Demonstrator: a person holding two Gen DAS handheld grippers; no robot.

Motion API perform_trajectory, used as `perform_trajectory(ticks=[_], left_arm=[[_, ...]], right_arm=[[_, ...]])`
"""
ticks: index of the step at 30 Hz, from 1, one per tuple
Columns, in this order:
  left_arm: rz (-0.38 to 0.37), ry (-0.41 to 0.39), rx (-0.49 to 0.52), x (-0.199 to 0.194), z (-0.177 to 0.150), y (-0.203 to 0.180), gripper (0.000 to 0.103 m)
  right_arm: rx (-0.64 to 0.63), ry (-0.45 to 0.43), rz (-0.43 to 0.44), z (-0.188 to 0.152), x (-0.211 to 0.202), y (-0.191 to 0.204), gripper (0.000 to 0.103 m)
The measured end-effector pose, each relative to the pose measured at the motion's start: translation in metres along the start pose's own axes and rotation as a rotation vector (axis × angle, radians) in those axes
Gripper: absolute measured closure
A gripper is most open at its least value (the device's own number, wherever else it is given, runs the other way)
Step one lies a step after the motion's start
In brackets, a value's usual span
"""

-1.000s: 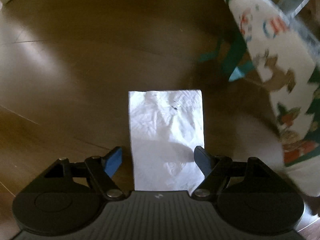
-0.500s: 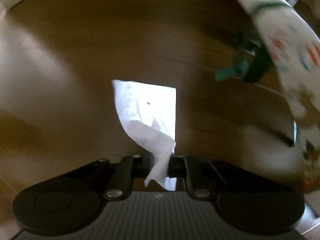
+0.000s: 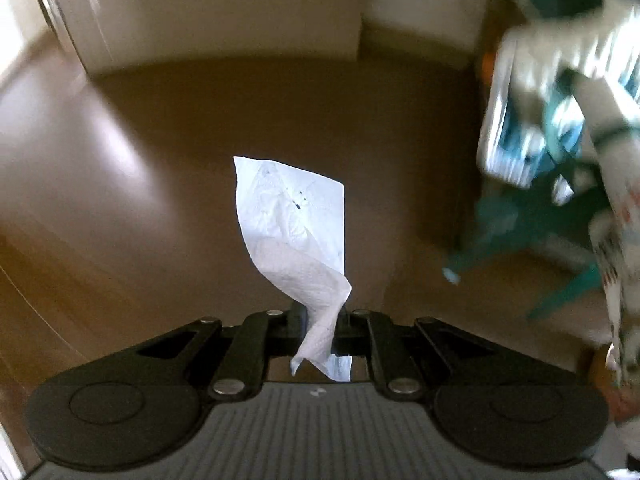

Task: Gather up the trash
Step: 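Lift the paper bag and tissue and carry both over the teal bin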

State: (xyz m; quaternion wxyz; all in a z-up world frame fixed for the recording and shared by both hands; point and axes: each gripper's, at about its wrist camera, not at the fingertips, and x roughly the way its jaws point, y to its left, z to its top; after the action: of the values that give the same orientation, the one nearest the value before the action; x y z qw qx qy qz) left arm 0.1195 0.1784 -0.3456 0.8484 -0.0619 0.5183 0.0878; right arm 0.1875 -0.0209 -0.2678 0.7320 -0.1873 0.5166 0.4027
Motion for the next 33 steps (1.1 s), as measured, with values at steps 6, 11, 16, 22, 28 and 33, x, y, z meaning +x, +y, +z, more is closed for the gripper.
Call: perform_trajectory(ticks=[6,11,16,22,28,33], left_arm=[[0.012,-0.199,-0.019,-0.105,0.052,0.004,0.093],[-0.048,-0.321,0.003,-0.187,0.086,-0.008,0.093],[-0.121,-0.398,0.081,-0.264,0.109,-0.041,0.092],[-0.211,-0.489,0.185,-0.348,0.144,-0.094,0.092],[-0.321,-0.566,0.269,-0.410,0.184,-0.150,0.092],[-0.395,-0.589,0.310,-0.430,0.216,-0.206,0.092]], right_arm=[[-0.024,-0.180,-0.125,-0.003,-0.095,0.021,0.101],[-0.027,-0.318,-0.207,-0.005,-0.172,0.031,0.101],[0.035,-0.454,-0.297,-0.005,-0.244,0.023,0.101],[0.109,-0.591,-0.408,-0.011,-0.322,-0.004,0.101],[0.168,-0.695,-0.516,-0.003,-0.366,-0.038,0.101],[0.189,-0.718,-0.579,-0.004,-0.378,-0.079,0.101]])
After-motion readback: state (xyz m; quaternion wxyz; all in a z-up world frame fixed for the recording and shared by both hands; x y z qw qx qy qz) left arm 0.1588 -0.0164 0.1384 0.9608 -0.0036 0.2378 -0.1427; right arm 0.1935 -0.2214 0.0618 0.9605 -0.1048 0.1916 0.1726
